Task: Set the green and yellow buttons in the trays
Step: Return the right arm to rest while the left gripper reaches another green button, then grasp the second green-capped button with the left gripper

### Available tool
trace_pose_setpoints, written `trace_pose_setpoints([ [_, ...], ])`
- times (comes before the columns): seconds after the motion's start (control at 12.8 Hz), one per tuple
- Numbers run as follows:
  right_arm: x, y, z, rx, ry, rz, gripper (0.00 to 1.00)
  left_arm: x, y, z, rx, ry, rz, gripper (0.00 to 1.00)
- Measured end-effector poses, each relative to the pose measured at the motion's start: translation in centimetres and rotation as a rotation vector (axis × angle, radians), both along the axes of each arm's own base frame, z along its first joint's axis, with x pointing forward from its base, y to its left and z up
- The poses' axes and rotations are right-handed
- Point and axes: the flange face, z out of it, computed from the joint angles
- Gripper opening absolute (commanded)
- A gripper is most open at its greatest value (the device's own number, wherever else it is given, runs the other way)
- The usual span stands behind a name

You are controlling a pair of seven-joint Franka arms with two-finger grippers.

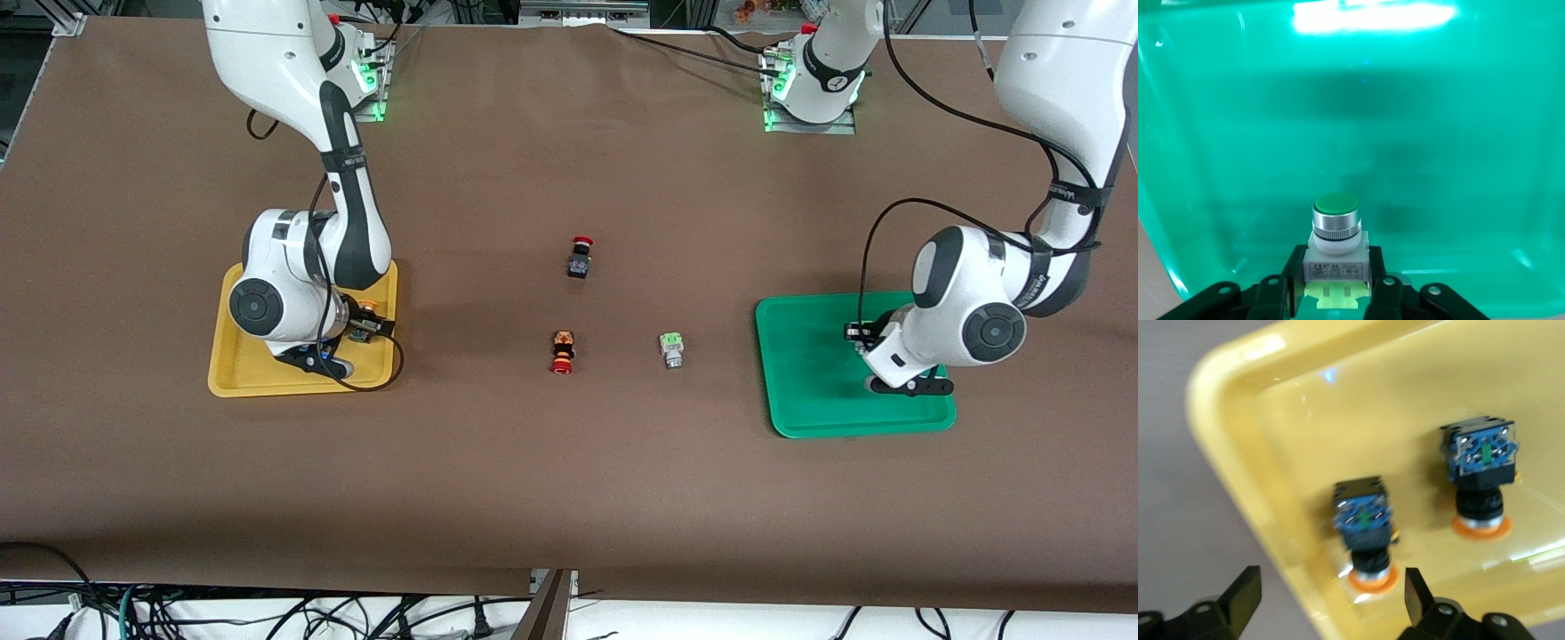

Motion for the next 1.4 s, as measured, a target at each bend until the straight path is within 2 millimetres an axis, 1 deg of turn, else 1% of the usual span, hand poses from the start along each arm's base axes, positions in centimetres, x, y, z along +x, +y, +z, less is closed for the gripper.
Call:
trace_pose_setpoints([
  [0.16, 1.1, 1.3, 5.4, 0.041, -0.023, -0.028, 0.99, 0.1, 1.4, -1.2, -0.012, -0.01, 0.022, 0.0],
  [0.23, 1.4, 1.9, 8.3, 0.056, -0.047, -0.032, 0.99, 0.1, 1.8, -1.6, -0.017, -0.019, 0.029, 0.07],
  [0.31, 1.3, 2.4, 11.1, 0.055, -0.074, -0.011, 0.99, 0.2, 2.3, -1.8, -0.023, -0.025, 0.027, 0.42],
  [0.39, 1.0, 2.6, 13.9, 0.043, -0.1, 0.013, 0.99, 0.2, 2.8, -2.1, -0.028, -0.026, 0.025, 0.81],
  [0.47, 0.4, 2.5, 17.0, 0.033, -0.116, 0.032, 0.99, 0.2, 3.1, -2.1, -0.032, -0.026, 0.02, 1.0],
  [0.55, -0.5, 2.0, 20.1, 0.028, -0.126, 0.052, 0.99, 0.2, 3.0, -2.1, -0.034, -0.029, 0.017, 1.0],
  [0.62, -1.4, 1.1, 23.0, 0.022, -0.133, 0.07, 0.99, 0.4, 2.4, -1.8, -0.04, -0.036, 0.009, 1.0],
  [0.7, -2.4, -0.1, 25.8, 0.019, -0.138, 0.084, 0.99, 0.8, 1.3, -1.3, -0.05, -0.047, -0.006, 1.0],
  [0.78, -3.5, -1.4, 28.3, 0.019, -0.141, 0.096, 0.99, 1.1, -0.6, -0.6, -0.064, -0.061, -0.021, 1.0],
  [0.86, -4.6, -2.6, 30.4, 0.022, -0.142, 0.103, 0.99, 1.6, -2.8, 0.4, -0.075, -0.077, -0.016, 1.0],
  [1.01, -6.4, -5.0, 33.4, 0.028, -0.133, 0.11, 0.99, 2.1, -8.0, 2.6, -0.068, -0.085, 0.043, 1.0],
  [1.09, -7.2, -5.8, 34.4, 0.03, -0.135, 0.119, 0.99, 1.9, -11.2, 3.2, -0.051, -0.085, 0.084, 1.0],
  [1.25, -8.0, -6.7, 35.8, 0.024, -0.152, 0.141, 0.99, 0.6, -18.0, 3.3, -0.023, -0.078, 0.162, 1.0],
  [1.32, -8.0, -7.4, 36.0, 0.022, -0.157, 0.152, 0.99, -0.1, -21.3, 3.3, -0.016, -0.075, 0.196, 1.0],
  [1.4, -7.8, -8.3, 35.9, 0.022, -0.16, 0.163, 0.99, -0.5, -24.2, 3.4, -0.014, -0.077, 0.232, 1.0],
])
